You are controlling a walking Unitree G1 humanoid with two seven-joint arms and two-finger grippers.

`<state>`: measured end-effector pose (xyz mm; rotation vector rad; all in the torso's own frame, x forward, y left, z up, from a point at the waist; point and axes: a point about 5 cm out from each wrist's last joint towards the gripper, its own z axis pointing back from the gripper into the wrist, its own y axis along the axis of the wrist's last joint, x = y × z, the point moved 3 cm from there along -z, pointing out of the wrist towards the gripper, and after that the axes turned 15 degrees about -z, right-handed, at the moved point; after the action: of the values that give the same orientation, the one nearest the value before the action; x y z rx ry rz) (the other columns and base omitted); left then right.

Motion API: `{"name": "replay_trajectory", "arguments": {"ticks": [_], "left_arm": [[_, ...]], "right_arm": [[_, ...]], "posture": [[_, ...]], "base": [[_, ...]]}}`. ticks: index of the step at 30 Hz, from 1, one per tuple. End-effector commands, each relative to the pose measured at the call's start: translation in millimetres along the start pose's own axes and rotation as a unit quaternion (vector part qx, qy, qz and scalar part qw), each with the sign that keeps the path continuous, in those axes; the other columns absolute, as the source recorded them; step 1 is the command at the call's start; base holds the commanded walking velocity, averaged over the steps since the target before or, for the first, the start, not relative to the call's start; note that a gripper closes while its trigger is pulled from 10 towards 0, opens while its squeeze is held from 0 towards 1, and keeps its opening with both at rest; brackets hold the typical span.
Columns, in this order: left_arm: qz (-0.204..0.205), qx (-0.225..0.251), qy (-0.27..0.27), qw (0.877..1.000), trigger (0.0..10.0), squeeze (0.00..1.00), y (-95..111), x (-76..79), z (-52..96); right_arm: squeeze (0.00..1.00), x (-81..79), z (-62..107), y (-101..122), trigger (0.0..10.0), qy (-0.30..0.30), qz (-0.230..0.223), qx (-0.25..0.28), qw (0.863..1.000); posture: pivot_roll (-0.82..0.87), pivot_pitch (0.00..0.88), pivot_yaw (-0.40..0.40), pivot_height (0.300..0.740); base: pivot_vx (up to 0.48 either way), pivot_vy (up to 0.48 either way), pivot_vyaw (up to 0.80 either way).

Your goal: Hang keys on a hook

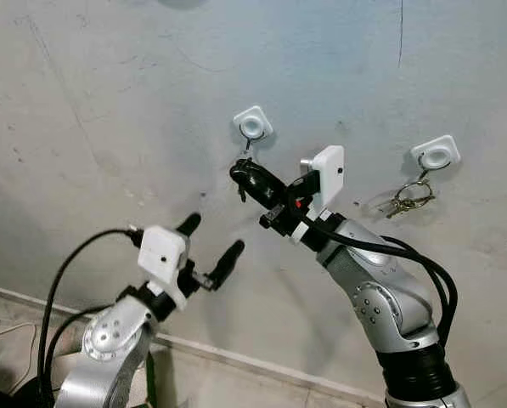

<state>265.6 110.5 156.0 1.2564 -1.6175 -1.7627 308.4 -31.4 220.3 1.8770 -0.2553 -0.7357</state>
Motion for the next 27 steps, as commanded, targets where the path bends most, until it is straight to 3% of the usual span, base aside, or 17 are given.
{"name": "replay_trajectory", "arguments": {"ticks": [1,15,21,27], "left_arm": [[-0.005,0.000,0.003,1.000,10.0,0.00,1,-1.0,1.1],[-0.008,-0.002,0.021,1.000,10.0,0.00,0,-2.9,2.5],[-0.005,-0.003,0.023,1.000,10.0,0.00,-1,-1.4,2.7],[-0.005,-0.005,0.022,1.000,10.0,0.00,-2,-0.7,2.6]], "right_arm": [[0.00,-2.8,-4.8,5,10.0,0.010,0.007,0.004,1.000],[0.00,-11.4,-24.0,7,10.0,0.073,-0.014,-0.004,0.997],[0.00,3.4,-31.7,12,10.0,0.057,-0.072,0.027,0.995],[0.00,12.3,-35.8,15,10.0,0.038,-0.082,0.045,0.995]], "posture": [[0.13,0.000,0.030,0.740],[0.14,0.000,0.021,0.740],[0.14,0.000,0.023,0.740],[0.15,0.000,0.022,0.740]], "base": [[0.000,0.000,0.00],[0.000,0.000,0.00],[0.000,0.000,0.00],[0.000,0.000,0.00]]}}
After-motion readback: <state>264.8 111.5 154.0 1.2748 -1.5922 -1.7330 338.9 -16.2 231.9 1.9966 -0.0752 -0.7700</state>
